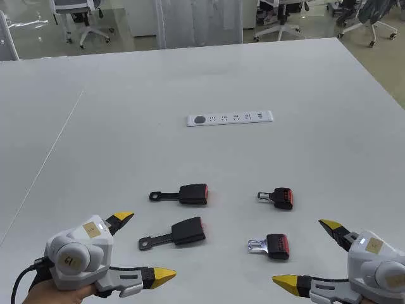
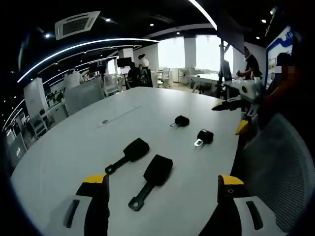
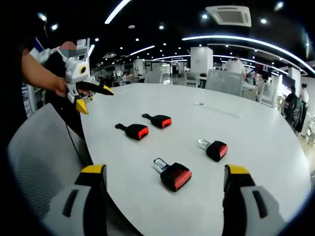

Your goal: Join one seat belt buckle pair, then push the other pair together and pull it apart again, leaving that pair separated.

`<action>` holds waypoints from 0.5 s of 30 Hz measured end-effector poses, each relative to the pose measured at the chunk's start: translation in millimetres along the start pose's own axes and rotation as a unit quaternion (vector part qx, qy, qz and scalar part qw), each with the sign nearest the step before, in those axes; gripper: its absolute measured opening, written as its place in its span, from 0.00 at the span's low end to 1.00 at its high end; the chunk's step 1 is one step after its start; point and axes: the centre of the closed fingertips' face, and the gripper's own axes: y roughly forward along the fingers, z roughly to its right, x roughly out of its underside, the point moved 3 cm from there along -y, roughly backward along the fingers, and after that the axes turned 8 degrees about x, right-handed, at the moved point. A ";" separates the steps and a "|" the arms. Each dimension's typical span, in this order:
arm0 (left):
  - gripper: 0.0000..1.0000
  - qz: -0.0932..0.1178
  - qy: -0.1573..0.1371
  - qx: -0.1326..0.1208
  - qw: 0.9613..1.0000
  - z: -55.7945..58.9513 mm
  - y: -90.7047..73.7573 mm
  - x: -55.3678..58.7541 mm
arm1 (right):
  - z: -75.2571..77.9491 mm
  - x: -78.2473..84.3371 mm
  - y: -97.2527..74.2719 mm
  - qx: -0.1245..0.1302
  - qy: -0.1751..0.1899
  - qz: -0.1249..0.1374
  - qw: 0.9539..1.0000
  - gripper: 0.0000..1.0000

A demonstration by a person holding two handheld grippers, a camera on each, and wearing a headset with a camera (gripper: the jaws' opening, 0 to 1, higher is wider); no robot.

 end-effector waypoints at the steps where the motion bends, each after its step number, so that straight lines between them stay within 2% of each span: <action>1: 0.93 -0.001 0.000 0.000 1.000 -0.3 0.1 0.1 | -0.4 -0.4 0.5 0.000 0.002 0.002 1.000 0.98; 15: 0.93 -0.001 0.002 0.001 1.000 -0.6 1.0 -0.9 | 1.6 -4.8 1.5 0.005 0.006 0.007 1.000 0.97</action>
